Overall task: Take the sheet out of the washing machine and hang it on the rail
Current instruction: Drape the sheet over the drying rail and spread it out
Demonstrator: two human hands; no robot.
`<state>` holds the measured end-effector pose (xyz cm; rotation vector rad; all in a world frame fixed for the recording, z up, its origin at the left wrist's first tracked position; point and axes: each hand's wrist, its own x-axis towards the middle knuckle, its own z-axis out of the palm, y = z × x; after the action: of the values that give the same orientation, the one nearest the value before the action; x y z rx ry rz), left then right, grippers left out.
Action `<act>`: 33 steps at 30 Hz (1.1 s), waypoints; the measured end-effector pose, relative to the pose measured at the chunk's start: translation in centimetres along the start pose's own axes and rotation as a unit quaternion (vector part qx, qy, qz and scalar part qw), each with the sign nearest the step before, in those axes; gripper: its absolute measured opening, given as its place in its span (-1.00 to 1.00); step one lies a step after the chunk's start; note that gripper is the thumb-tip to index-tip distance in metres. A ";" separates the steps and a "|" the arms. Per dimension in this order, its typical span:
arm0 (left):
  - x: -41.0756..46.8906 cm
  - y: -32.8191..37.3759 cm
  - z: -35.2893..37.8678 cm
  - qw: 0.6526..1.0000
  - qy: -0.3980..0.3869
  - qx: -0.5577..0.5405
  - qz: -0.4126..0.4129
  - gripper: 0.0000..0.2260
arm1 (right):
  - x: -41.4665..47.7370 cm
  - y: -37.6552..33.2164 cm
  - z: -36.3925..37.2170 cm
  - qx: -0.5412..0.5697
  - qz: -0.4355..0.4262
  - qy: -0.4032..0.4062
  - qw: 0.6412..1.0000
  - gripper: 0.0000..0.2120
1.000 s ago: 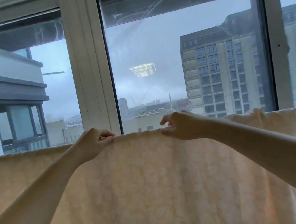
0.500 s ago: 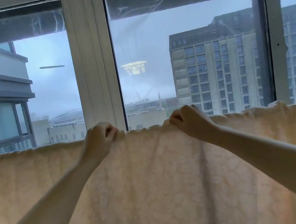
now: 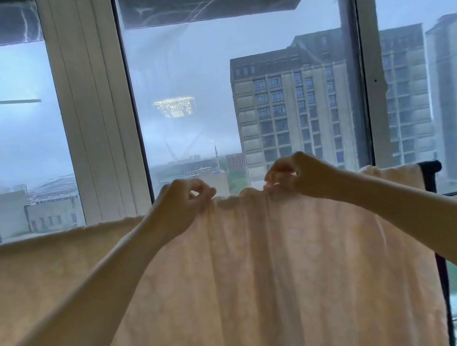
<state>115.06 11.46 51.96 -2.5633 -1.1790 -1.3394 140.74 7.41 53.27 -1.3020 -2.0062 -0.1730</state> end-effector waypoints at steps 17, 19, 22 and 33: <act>1.2 -0.6 1.6 0.995 0.083 0.049 0.018 -0.88 | -0.5 3.6 -2.2 -0.102 0.011 0.098 0.990 -0.89; 1.2 -1.7 1.2 0.994 0.084 0.065 -0.012 -0.88 | -0.9 4.6 -2.8 -0.103 0.019 0.098 0.990 -0.90; 1.3 -2.2 0.9 0.995 0.005 0.094 -0.036 -0.85 | -1.6 5.1 -2.9 -0.098 0.018 -0.014 0.995 -0.91; 4.1 8.3 8.0 0.990 -0.072 0.034 0.112 -0.78 | -4.4 8.6 -7.8 -0.166 0.134 -0.033 0.976 -0.76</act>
<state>127.25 10.67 52.39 -2.6844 -0.9009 -1.0651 152.83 4.57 53.85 -1.7947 -1.8859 -0.3534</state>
